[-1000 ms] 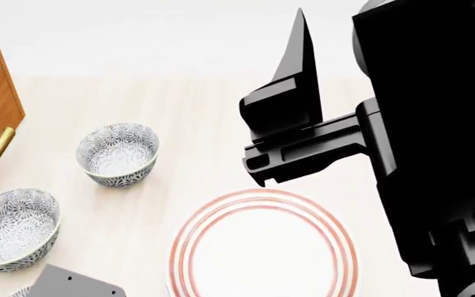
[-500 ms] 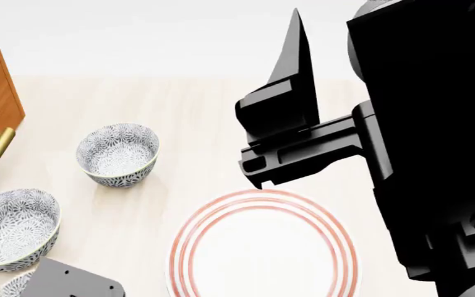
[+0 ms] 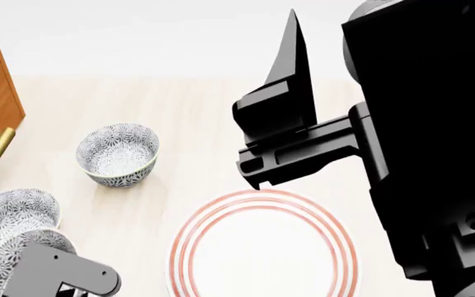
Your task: Put the bowl at the front on the plate.
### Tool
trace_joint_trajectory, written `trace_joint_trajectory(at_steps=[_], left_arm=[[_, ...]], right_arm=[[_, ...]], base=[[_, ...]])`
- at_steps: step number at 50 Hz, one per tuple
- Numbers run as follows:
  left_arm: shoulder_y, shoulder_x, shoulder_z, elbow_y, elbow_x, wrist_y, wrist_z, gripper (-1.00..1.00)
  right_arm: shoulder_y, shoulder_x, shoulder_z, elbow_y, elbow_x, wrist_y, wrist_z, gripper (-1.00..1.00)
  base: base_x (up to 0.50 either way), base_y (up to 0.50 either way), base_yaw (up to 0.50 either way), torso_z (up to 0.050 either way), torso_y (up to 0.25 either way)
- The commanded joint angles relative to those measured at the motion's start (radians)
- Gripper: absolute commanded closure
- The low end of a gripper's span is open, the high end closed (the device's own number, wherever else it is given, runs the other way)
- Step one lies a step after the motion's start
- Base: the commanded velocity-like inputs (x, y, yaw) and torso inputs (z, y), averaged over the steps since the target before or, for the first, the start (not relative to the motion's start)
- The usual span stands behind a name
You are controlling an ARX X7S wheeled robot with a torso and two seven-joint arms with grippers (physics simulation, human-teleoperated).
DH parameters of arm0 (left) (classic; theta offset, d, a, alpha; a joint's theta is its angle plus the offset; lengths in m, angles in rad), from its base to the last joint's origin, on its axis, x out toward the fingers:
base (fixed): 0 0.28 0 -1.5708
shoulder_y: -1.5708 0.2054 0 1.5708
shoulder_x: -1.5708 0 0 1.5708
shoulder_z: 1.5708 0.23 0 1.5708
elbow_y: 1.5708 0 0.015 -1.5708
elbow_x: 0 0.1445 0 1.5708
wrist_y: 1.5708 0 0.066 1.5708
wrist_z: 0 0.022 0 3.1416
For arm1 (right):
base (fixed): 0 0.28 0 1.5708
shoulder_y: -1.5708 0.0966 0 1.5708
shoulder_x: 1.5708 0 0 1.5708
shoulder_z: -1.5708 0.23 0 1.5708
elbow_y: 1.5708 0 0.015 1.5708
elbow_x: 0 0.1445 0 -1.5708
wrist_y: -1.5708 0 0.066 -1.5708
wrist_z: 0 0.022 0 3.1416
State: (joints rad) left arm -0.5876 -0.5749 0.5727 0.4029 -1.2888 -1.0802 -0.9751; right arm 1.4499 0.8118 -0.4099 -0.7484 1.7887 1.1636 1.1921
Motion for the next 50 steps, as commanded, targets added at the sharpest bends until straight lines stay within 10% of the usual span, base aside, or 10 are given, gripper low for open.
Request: trace_joint_trajectory(at_steps=[1,50], left_arm=[[-0.008,-0.013,0.014,0.033,0.114,0.06,0.033,1.0],[-0.18,0.0,0.064,0.132,0.201,0.065,0.101,1.0]], right_arm=[[0.003,0.005,-0.004,-0.004,0.004,-0.004,0.003,-1.0],[-0.015,0.014,-0.007,-0.018,-0.031,-0.024,-0.027,-1.0]], base=[[0.0,0.0,0.0,0.0,0.0],[0.0,0.0,0.0,0.0,0.0]])
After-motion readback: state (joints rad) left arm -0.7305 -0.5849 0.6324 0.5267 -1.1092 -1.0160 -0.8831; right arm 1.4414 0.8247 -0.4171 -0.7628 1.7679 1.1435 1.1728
